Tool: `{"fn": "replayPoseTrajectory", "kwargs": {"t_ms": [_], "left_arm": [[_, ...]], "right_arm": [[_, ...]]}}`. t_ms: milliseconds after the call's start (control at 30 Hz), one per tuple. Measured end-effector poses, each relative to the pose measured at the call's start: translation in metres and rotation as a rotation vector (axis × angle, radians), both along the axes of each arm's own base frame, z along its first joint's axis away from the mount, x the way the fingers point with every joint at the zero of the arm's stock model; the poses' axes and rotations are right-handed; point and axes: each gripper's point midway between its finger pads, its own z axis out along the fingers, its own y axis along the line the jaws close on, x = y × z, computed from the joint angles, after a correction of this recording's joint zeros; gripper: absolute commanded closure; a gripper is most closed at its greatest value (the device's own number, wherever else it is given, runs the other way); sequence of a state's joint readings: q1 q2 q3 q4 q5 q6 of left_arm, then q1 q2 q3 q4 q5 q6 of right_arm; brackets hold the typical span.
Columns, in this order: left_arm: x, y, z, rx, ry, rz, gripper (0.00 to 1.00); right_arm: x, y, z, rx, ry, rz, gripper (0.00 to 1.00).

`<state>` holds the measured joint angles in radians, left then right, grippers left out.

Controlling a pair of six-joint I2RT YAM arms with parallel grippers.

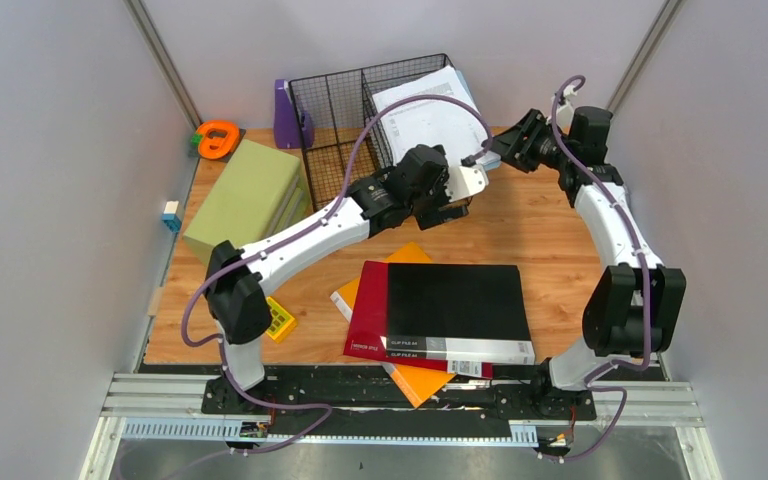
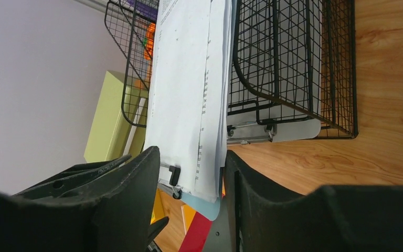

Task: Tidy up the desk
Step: Place the folder in the storage box.

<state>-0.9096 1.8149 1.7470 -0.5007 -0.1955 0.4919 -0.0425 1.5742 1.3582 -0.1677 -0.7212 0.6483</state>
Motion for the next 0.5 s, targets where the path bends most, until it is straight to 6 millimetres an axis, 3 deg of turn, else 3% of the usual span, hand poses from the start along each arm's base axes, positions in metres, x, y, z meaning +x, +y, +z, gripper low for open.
{"fn": "replayPoseTrajectory", "kwargs": {"t_ms": [333,500], "left_arm": [[0.040,0.007,-0.016,0.170,-0.126,0.101,0.01],[0.051,0.011,-0.010,0.203,-0.170,0.147,0.01]], "right_arm": [[0.023,0.005,-0.004,0.006,0.017,0.023,0.57],[0.031,0.011,0.000,0.002,0.006,0.037,0.54]]}}
